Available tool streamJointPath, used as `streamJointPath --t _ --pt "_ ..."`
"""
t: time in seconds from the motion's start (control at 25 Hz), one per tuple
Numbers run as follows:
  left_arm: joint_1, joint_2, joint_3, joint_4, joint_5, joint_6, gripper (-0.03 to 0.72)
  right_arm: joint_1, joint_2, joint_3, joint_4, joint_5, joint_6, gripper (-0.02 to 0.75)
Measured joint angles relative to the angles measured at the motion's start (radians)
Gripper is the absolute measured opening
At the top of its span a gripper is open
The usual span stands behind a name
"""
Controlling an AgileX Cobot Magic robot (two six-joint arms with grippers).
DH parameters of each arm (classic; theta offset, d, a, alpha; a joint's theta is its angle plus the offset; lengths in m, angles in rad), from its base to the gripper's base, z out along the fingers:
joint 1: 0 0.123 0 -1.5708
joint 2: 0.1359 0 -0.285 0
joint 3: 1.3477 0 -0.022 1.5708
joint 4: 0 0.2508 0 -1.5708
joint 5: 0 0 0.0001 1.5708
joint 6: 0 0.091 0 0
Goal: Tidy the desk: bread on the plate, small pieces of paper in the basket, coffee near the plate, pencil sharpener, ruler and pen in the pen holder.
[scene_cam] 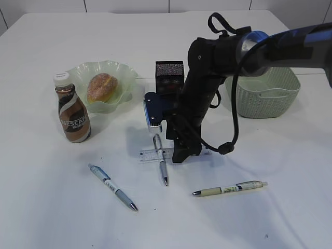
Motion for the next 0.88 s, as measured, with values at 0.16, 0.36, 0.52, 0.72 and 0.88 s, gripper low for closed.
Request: streamJointPath --t 0.16,0.36,0.52,0.72,0.88 --pt "0.000 0.000 0.000 0.000 -0.004 0.000 0.466 0.000 0.001 -0.002 0.000 -0.011 0.000 0.564" --pt "0.000 0.000 0.000 0.000 -0.005 0.000 0.466 0.000 0.001 -0.005 0.000 -0.020 0.000 0.564" --pt "0.000 0.000 0.000 0.000 -0.005 0.000 0.466 0.000 0.001 -0.007 0.003 -0.022 0.000 0.564" --pt "0.000 0.000 0.000 0.000 -0.005 0.000 0.466 0.000 0.001 -0.007 0.016 -0.022 -0.002 0.564" --pt "0.000 0.000 0.000 0.000 -0.005 0.000 0.466 0.000 0.001 -0.008 0.031 -0.013 -0.004 0.564"
